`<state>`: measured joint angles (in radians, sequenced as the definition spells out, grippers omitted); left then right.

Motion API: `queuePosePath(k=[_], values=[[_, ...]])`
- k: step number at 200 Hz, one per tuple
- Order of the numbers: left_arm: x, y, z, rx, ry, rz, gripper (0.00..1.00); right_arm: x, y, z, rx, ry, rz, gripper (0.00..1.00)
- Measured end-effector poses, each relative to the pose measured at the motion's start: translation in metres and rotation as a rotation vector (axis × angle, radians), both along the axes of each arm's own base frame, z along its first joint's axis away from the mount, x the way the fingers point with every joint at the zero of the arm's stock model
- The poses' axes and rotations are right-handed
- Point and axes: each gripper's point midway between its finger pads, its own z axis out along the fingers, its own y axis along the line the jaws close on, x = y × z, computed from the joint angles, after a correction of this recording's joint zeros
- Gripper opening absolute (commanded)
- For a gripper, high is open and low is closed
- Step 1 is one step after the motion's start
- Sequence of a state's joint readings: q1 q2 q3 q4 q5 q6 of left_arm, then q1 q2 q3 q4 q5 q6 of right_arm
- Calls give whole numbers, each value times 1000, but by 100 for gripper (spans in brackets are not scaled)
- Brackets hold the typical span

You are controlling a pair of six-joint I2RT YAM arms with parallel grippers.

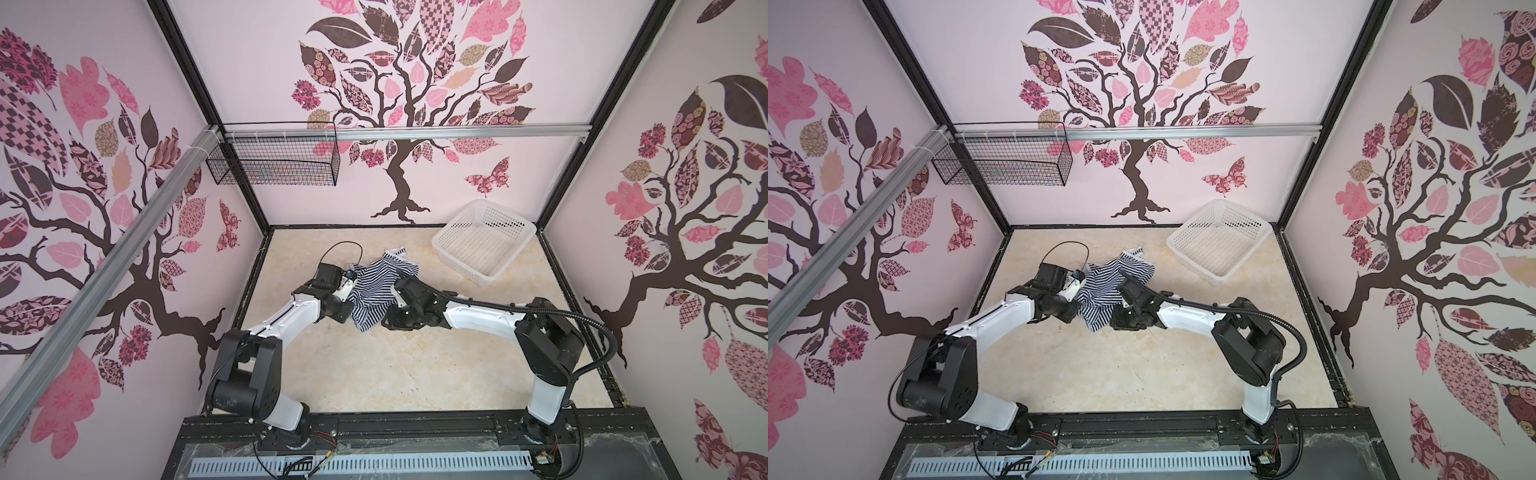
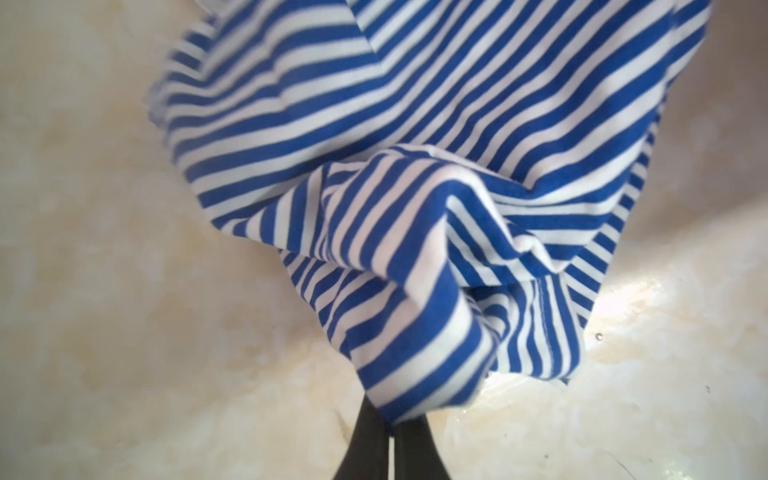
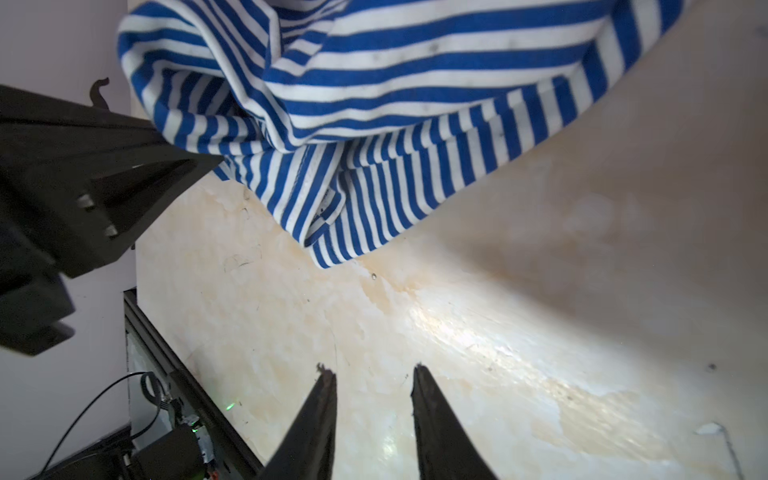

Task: Fold and stack the tank tops
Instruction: 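Lower the tank top onto the table while the left gripper grasps its hem, then spread the tank top flat by pulling both grippers apart along the hem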

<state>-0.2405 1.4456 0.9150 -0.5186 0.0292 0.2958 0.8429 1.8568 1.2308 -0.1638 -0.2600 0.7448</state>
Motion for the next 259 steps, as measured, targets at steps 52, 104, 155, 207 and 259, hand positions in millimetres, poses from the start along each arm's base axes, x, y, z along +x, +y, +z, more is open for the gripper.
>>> queuePosePath(k=[52,104,155,207,259], values=[[1,26,40,42,-116,40,0,11,40,-3,41,15,34,65],[-1,56,34,63,-85,112,0,6,69,-33,1,62,73,70],[-4,56,29,64,-73,114,0,16,78,-49,-108,35,53,49],[-4,61,24,85,-74,129,0,18,62,-62,-206,6,41,0],[1,75,20,135,-82,137,0,-13,-8,-39,-324,-50,46,0]])
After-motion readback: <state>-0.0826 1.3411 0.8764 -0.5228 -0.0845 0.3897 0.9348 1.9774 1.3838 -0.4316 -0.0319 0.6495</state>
